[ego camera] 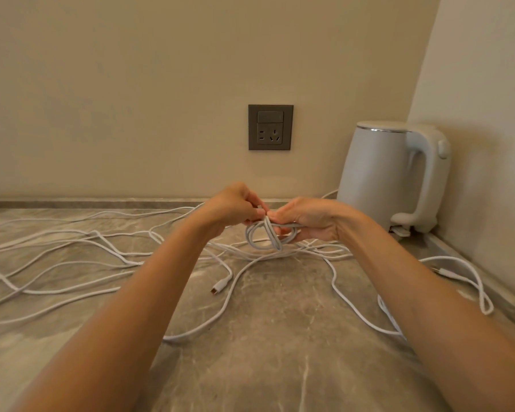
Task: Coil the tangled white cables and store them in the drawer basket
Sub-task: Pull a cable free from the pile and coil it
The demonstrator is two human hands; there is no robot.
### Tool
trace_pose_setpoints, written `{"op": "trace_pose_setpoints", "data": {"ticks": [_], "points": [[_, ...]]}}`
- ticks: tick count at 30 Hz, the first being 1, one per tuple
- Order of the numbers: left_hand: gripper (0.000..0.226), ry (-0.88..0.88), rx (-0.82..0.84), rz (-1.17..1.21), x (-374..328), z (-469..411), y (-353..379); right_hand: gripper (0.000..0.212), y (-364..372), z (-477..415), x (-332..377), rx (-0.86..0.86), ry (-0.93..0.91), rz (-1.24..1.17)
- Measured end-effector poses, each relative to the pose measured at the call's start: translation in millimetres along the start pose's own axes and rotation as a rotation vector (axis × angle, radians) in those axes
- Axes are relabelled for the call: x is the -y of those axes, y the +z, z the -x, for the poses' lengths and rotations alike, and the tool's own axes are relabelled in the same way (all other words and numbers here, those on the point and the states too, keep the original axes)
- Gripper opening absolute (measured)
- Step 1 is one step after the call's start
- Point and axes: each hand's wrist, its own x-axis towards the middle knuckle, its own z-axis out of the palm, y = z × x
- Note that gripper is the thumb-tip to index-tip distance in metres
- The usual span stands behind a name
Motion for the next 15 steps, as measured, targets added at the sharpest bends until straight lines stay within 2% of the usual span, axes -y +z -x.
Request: {"op": "trace_pose_setpoints", "data": {"ticks": [3, 8, 10, 13, 15], "points": [[0.016, -0.027, -0.034, 0.068, 7.3, -1.1, 7.2, 0.021, 3.3, -9.1, -7.5, -0.043, 0.041, -0.059], [0.016, -0.042, -0.057, 0.099, 15.1, -0.4, 14.0, 0.04, 4.5, -20.9, -20.8, -0.109, 0.082, -0.084], [0.016, -0.038, -0.062, 0.1, 15.9, -0.2, 15.1, 0.039, 3.1, -22.1, -22.3, -0.106, 0.076, -0.102], [0.016, -0.036, -0.105, 0.114, 17.2, 1.5, 20.6, 0.024, 1.3, -21.0, -23.8, -0.058, 0.072, -0.134], [0.014, -0.018, -0.159, 0.099, 19.1, 2.6, 27.3, 0.025, 0.8, -17.3, -23.6, -0.024, 0.074, -0.178]]}}
